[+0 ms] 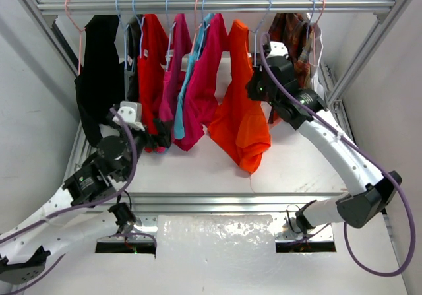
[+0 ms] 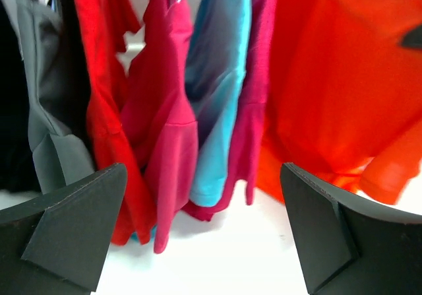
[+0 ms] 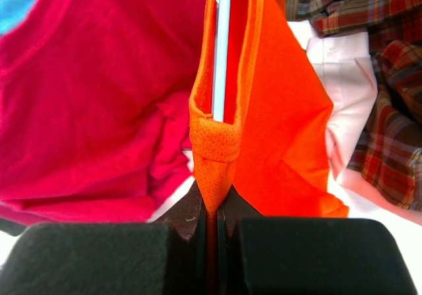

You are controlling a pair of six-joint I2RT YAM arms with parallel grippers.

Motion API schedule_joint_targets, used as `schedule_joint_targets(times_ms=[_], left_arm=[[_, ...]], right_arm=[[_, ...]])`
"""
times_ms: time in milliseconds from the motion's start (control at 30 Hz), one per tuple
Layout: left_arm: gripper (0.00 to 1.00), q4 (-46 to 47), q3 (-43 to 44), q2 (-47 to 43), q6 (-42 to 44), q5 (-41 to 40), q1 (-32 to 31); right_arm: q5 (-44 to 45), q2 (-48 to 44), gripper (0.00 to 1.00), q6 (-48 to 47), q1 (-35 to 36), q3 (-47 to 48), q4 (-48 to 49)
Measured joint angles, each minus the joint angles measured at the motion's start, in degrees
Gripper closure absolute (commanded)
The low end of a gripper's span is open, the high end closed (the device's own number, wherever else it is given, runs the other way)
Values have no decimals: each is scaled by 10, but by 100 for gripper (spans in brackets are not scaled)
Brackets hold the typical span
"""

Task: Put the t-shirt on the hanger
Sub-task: Place the hanger at the clothesline, then reset both arms

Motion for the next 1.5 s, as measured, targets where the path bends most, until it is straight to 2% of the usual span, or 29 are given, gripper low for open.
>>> schedule_joint_targets(times_ms=[133, 267, 400, 433, 467, 500, 533, 567, 733, 833, 933, 1067, 1267, 1500], left_arm=[[0, -8, 7, 46, -15, -1, 32], [0, -7, 7, 76, -24, 43, 94], [0, -2, 7, 76, -31, 76, 131], [0, -2, 7, 75, -31, 81, 134], [0, -3, 7, 73, -31, 84, 135], [0, -5, 7, 71, -31, 88, 136], [0, -9, 7, 68, -33, 89, 136], [0, -14, 7, 62, -38, 87, 136], [1, -66, 10, 15, -64, 50, 136], [0, -105, 13, -26, -83, 8, 136], [1, -135, 13, -62, -91, -23, 136], [0, -176, 24, -106, -110, -78, 136], [0, -228, 28, -122, -127, -105, 136], [0, -255, 28, -139, -133, -104, 136]], right_arm=[[10, 21, 100, -34, 0, 20, -17], [24, 49, 100, -75, 14, 54, -51], [50, 51, 95, -90, 18, 54, -56], [51, 44, 81, -89, 16, 42, -49], [46, 31, 61, -86, 12, 23, -39], [42, 19, 34, -79, 10, 6, -38], [36, 4, 3, -76, 7, -15, -42], [27, -10, 1, -73, 5, -31, -49], [-33, -118, 1, -89, 3, -110, -59], [-49, -237, 1, -120, 4, -169, -71], [-25, -345, 1, -146, 4, -204, -102], [50, -461, 1, -161, 3, -198, -169], [133, -521, 1, -175, 3, -172, -261], [166, -551, 1, -180, 3, -180, -316]])
